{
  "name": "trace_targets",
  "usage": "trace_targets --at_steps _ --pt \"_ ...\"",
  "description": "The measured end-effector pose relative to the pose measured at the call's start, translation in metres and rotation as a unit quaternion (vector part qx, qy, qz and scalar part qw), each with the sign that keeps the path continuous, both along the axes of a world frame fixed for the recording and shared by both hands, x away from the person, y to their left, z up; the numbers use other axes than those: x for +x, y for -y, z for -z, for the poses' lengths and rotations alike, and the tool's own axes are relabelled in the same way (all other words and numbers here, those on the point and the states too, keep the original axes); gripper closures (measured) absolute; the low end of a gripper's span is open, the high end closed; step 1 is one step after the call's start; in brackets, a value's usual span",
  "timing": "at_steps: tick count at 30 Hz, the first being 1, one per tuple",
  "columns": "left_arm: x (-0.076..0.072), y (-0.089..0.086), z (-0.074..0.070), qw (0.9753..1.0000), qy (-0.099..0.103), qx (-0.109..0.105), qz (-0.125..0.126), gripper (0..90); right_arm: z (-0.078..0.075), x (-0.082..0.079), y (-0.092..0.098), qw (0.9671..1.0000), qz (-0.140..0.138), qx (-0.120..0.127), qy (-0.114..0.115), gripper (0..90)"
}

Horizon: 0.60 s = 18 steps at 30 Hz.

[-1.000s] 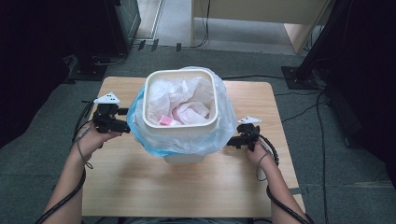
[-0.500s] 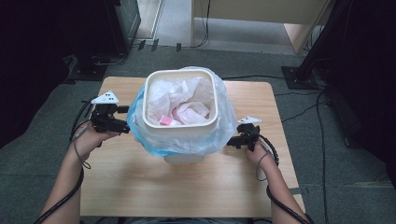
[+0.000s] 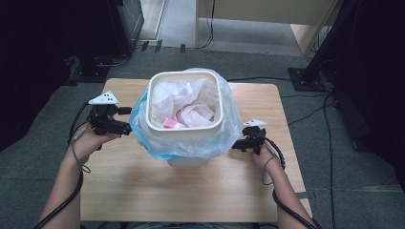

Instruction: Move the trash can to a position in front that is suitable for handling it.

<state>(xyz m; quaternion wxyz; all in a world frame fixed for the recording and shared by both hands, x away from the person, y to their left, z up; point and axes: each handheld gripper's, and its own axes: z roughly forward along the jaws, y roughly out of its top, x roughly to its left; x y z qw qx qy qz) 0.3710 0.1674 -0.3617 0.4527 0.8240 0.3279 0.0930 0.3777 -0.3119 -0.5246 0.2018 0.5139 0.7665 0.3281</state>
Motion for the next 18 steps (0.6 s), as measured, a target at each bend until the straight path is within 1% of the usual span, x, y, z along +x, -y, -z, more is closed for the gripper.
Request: trace_targets --at_steps 2,6,8,10,15,16,18 --pt "0.0 -0.002 -0.002 1.0 -0.002 -0.001 0.0 15.8 0.0 0.0 0.0 1.0 0.0 0.0 0.0 0.0" --pt "-0.003 -0.007 -0.009 0.9999 0.003 -0.008 -0.006 15.8 0.0 0.0 0.0 1.0 0.0 0.0 0.0 0.0" --pt "-0.003 -0.008 -0.011 0.9999 0.004 -0.01 -0.006 15.8 0.0 0.0 0.0 1.0 0.0 0.0 0.0 0.0" --pt "-0.004 -0.009 -0.013 0.9999 0.004 -0.015 -0.005 15.9 0.0 0.0 0.0 1.0 0.0 0.0 0.0 0.0" --pt "-0.006 -0.014 -0.019 0.9997 0.005 -0.019 -0.012 15.9 0.0 0.0 0.0 1.0 0.0 0.0 0.0 0.0" --pt "-0.006 -0.015 -0.02 0.9997 0.003 -0.022 -0.013 15.9 0.0 0.0 0.0 1.0 0.0 0.0 0.0 0.0" --pt "-0.006 -0.016 -0.021 0.9995 -0.008 -0.031 -0.008 15.9 0.0 0.0 0.0 1.0 0.0 0.0 0.0 0.0"
